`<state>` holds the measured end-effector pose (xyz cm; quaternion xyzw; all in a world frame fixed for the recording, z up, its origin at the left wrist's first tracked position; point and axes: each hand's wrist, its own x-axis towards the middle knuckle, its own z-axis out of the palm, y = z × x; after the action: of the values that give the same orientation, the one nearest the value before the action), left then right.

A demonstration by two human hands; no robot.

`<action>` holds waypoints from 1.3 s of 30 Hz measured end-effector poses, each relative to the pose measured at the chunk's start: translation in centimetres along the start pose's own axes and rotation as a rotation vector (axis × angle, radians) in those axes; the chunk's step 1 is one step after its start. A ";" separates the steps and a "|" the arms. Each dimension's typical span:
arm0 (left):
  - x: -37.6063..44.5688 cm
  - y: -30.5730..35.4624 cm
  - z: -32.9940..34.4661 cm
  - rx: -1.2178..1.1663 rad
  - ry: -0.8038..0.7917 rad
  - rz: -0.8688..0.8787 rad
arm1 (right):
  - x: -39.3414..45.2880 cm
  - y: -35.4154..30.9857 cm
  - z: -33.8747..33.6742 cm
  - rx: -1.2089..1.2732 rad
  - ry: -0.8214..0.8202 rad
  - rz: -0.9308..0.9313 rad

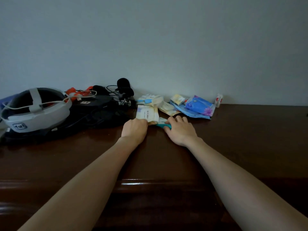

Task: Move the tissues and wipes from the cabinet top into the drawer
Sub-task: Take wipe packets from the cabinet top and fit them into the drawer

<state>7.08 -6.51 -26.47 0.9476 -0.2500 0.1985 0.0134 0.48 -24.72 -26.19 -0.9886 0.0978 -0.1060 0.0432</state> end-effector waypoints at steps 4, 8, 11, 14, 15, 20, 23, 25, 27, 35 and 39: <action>-5.6 -0.3 -2.3 -0.070 0.045 0.057 | -4.1 -0.6 -0.9 -0.040 0.059 -0.075; -11.1 -0.3 -4.8 -0.188 0.154 -0.008 | -8.7 -0.8 -2.1 0.006 0.190 -0.093; -15.2 0.9 -7.0 -0.512 0.306 -0.130 | -11.9 -0.7 -3.4 0.328 0.341 0.184; -19.9 3.6 -8.3 -0.783 0.356 -0.040 | -16.3 -1.7 -4.1 0.828 0.387 0.350; -21.7 4.7 -8.5 -0.883 0.334 0.031 | -18.0 -2.4 -4.1 1.015 0.367 0.338; -30.0 7.8 -6.1 -0.946 0.237 0.379 | -27.9 -4.6 -3.0 1.674 -0.021 0.139; -34.6 7.8 -3.6 -1.084 0.081 0.410 | -33.0 -3.3 1.5 1.727 -0.142 0.174; -37.8 7.9 -0.9 -1.215 0.050 0.329 | -36.0 -2.3 5.5 1.719 -0.166 0.271; -40.3 8.2 2.5 -1.276 0.116 0.032 | -38.1 -1.6 9.4 1.666 -0.192 0.407; -44.5 8.5 14.3 -1.472 -0.419 -0.895 | -41.7 0.6 22.3 1.187 -0.342 0.507; -44.8 8.1 17.5 -1.376 -0.321 -1.030 | -41.4 4.2 25.0 1.090 -0.131 0.639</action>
<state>-25.99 5.18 -60.36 0.7408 0.1459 -0.1632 0.6351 -34.55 -18.83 -59.32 -0.7512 0.3172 -0.0619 0.5756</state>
